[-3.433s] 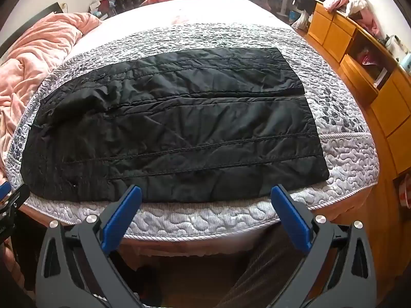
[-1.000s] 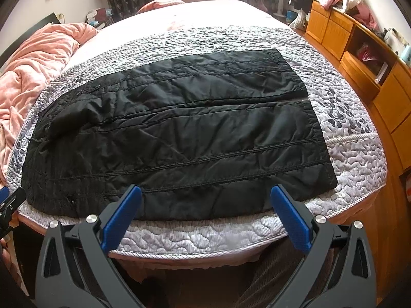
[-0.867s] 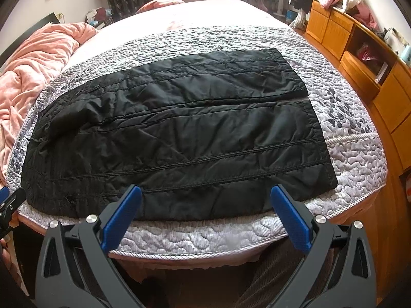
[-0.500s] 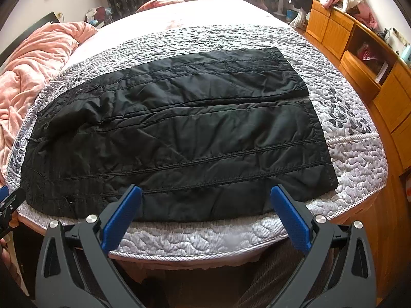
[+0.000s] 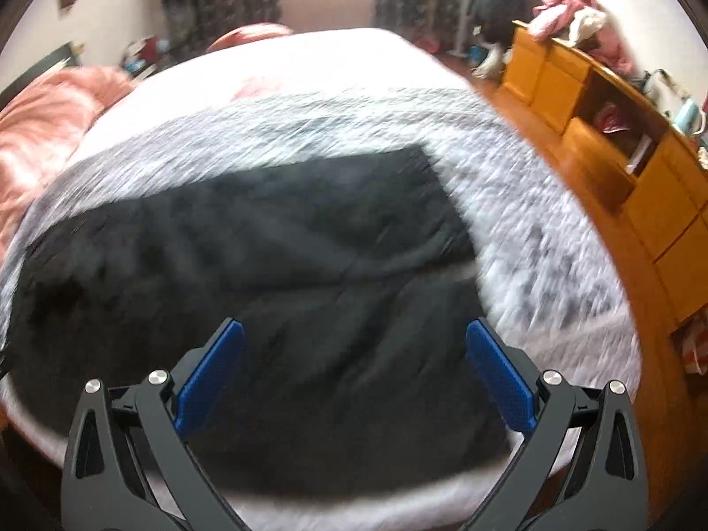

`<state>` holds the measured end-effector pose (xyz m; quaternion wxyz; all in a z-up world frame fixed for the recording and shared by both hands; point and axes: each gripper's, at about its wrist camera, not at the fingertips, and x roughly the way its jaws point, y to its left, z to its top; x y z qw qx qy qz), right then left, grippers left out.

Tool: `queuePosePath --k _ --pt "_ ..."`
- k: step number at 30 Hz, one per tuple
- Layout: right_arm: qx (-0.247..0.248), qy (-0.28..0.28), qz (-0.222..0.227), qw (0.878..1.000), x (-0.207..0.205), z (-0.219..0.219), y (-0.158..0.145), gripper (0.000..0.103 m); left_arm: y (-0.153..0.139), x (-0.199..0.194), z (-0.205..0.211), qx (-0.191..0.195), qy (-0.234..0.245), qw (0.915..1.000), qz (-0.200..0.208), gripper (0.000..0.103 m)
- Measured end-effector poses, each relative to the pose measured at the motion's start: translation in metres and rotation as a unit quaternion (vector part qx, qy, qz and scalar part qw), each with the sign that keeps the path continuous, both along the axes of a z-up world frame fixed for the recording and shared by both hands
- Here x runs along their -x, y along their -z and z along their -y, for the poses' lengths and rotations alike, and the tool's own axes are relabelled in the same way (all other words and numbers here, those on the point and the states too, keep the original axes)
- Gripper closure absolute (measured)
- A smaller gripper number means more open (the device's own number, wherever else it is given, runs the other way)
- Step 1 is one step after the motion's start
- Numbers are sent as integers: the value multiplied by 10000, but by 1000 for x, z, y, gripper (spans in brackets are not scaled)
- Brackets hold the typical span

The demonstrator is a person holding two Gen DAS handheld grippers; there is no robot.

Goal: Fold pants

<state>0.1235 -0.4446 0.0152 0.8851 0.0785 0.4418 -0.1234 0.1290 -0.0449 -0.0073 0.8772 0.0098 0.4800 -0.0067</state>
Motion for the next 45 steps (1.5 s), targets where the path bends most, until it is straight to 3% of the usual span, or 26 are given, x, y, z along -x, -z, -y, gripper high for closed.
queuePosePath --k 5,9,15,19,21,23,25,26,27,30,34,38,41,43,45 --pt "-364 297 -576 9972 -113 106 45 3 13 -65 48 44 253 9997 -26 4" --pt "-718 275 -1130 9906 -175 156 92 3 22 -89 77 310 613 9976 -45 4" --pt "-1229 5 -1024 9871 -219 170 121 3 39 -108 103 593 783 9951 -131 4" --pt "-1208 -105 -1022 9873 -226 169 138 2 49 -123 113 640 702 9951 -275 4" --pt "-921 -299 -980 9905 -226 162 139 2 51 -128 118 615 671 9954 -287 4" --pt "-826 -389 -1049 9903 -227 159 137 2 54 -132 122 615 676 9953 -321 4" --pt "-926 -461 -987 9897 -224 161 133 9 54 -135 127 616 724 9949 -340 4" --pt "-943 -532 -927 9898 -221 160 130 28 54 -137 128 628 759 9946 -331 4" --pt "-969 -628 -837 9898 -217 157 123 57 52 -138 130 633 822 9942 -300 4" --pt "-1128 -982 -776 9857 -207 151 108 89 50 -148 132 567 976 9934 -203 4" --pt "-1098 -1578 -205 9811 -177 144 73 93 48 -172 134 597 1339 9892 -59 4" --pt "-1184 -2463 657 9597 -137 135 26 94 47 -201 137 640 1875 9802 9 4" --pt "-1036 -2864 1028 9469 -112 129 1 93 43 -217 140 1071 2424 9639 265 4" --pt "-952 -3092 1195 9386 -98 126 -10 93 39 -230 145 1459 3031 9407 447 4" --pt "-819 -3261 1306 9327 -88 120 -17 93 39 -245 150 1480 3255 9335 274 4"
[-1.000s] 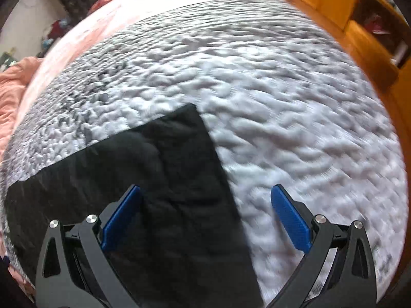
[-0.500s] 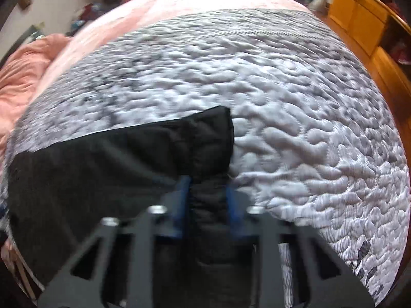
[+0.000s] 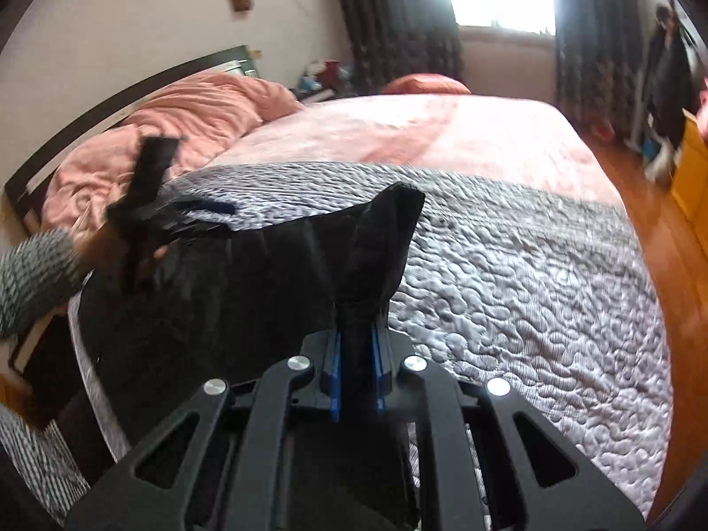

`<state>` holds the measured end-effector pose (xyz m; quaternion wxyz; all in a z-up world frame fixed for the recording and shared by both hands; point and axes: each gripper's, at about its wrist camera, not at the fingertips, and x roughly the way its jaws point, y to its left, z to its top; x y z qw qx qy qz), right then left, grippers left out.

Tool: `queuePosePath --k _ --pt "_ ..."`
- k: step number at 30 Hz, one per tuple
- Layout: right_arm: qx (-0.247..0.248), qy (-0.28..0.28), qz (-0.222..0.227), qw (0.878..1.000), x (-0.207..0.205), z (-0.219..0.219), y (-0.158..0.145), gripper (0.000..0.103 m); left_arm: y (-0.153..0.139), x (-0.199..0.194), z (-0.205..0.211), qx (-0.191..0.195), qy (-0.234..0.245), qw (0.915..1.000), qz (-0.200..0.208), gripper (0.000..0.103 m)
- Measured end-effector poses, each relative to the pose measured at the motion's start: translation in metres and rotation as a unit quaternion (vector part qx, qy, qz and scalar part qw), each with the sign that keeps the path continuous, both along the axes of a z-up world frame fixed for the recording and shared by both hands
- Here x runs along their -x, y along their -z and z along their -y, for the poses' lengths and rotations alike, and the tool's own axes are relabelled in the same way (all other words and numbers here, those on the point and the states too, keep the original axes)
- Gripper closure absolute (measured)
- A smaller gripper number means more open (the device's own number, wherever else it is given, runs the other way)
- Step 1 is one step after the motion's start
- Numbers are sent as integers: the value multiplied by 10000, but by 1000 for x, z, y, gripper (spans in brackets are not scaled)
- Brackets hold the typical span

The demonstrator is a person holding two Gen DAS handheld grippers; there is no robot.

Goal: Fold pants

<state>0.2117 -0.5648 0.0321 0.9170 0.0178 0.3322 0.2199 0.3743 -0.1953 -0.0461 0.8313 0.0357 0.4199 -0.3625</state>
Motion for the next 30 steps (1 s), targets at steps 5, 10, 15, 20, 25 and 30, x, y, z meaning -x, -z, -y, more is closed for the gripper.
queuePosePath --k 5,10,15,20,25,30 --pt "22 -173 159 9997 19 -4 -6 93 1 -22 22 -164 758 9967 -253 4" --pt "28 -274 232 9994 30 -7 -6 93 8 -23 55 -929 1494 9843 120 4" --pt "63 -303 284 9991 37 -9 -6 93 26 -25 69 -1245 2188 9677 -164 4" --pt "47 -253 310 9992 40 -7 -5 93 31 -30 66 -1069 2311 9636 -819 4" --pt "-115 -114 334 9993 38 -1 -8 93 37 -20 61 -946 2566 9508 -1459 6" --pt "-199 217 280 9992 30 2 -5 93 35 -7 46 -1360 2268 9576 -1142 63"
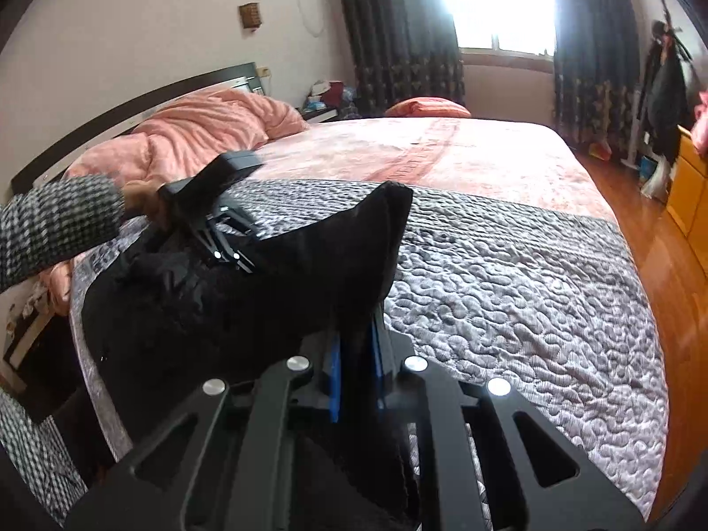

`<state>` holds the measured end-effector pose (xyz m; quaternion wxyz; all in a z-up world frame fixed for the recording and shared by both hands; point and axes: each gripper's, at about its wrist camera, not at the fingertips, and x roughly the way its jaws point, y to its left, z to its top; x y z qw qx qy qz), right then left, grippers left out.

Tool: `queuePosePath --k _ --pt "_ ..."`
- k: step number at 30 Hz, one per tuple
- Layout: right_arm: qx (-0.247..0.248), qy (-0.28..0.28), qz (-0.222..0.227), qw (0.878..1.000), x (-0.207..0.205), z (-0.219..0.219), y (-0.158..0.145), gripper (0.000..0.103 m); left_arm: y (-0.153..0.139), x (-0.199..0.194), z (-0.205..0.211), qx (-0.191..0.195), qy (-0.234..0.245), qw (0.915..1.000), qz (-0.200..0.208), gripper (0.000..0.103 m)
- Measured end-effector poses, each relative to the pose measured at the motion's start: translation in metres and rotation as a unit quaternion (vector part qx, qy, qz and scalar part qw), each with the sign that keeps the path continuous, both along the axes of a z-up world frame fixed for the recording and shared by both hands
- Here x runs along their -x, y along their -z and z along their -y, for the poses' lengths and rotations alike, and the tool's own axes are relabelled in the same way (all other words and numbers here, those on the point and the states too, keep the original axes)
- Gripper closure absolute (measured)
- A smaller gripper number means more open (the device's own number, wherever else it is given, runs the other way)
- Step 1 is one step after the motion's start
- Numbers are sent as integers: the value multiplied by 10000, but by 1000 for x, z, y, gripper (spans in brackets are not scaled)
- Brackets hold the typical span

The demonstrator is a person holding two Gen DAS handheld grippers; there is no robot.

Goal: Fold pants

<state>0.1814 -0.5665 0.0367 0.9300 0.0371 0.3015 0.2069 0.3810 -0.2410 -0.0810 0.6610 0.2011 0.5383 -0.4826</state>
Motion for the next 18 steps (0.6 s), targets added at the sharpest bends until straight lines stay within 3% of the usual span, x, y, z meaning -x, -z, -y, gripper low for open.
queuePosePath --k 2,4,7,11,13,16,18 --pt "-80 180 -37 9998 -4 2 2 93 -7 6 -11 45 -253 9995 169 80" --pt "-88 436 -7 9990 -9 2 2 93 -17 14 -22 185 -520 9975 446 85" --pt "-27 705 98 9975 -12 0 3 92 -44 44 -39 412 -1074 9863 1186 87" --pt "249 839 197 9960 -12 -10 15 89 -70 113 -49 177 -1699 9599 2224 89" --pt "310 803 162 9962 -9 -13 26 89 -71 139 -49 -10 -1957 9491 2469 90" --pt "475 765 19 9959 2 -18 47 89 -66 184 -47 -105 -2016 9375 2835 90" --pt "452 698 -135 9964 14 -20 60 89 -58 209 -45 -287 -1979 9249 3233 90"
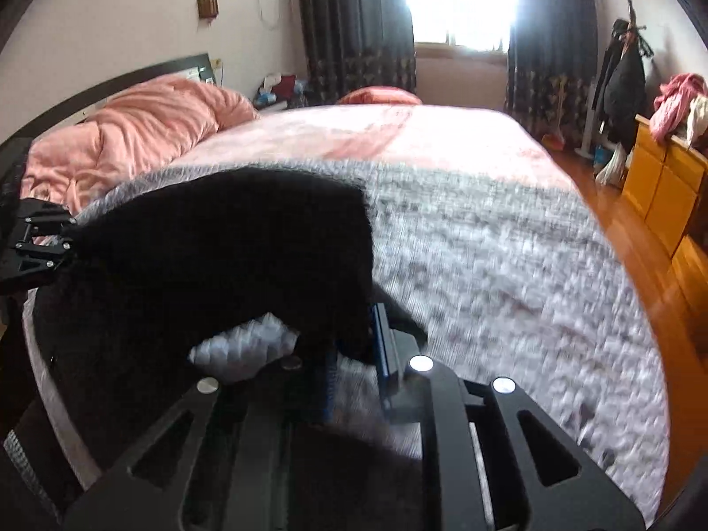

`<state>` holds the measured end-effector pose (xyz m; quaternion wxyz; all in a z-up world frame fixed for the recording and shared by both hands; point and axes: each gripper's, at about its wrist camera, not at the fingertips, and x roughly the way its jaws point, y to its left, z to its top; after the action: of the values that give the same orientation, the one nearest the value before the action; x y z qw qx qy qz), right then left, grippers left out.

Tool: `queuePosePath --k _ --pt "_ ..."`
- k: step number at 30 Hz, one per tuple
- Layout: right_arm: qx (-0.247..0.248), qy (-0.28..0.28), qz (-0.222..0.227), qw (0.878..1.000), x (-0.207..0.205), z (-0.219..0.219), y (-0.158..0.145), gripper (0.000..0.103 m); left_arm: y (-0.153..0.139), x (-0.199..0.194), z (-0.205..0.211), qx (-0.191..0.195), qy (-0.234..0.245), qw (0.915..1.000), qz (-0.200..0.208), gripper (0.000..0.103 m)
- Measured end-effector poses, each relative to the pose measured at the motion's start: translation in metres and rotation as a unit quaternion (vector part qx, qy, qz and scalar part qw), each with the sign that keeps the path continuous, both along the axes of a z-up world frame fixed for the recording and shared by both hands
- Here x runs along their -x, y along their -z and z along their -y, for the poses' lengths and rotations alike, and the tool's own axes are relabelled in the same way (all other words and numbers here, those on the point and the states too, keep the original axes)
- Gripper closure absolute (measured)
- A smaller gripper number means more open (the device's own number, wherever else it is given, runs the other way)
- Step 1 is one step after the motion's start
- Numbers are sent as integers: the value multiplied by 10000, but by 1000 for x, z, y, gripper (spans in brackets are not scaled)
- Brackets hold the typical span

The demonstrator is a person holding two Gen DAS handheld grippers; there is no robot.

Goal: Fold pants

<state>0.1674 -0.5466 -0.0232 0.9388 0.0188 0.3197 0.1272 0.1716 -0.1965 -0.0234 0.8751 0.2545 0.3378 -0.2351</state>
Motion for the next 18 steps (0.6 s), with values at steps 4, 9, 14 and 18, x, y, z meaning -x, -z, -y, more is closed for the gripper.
queuePosePath --k 4,9,14,18 --pt "-11 -107 -260 9996 35 -5 22 91 15 36 4 -136 -75 9998 134 90" --pt "-218 -98 -433 9988 77 -4 39 92 30 89 10 -338 -31 9986 397 91" --pt "37 -25 -910 9958 100 -4 68 93 72 140 30 -962 150 9930 665 90" --pt "206 25 -1297 9913 109 -1 91 79 112 153 40 -1038 7 9943 257 89"
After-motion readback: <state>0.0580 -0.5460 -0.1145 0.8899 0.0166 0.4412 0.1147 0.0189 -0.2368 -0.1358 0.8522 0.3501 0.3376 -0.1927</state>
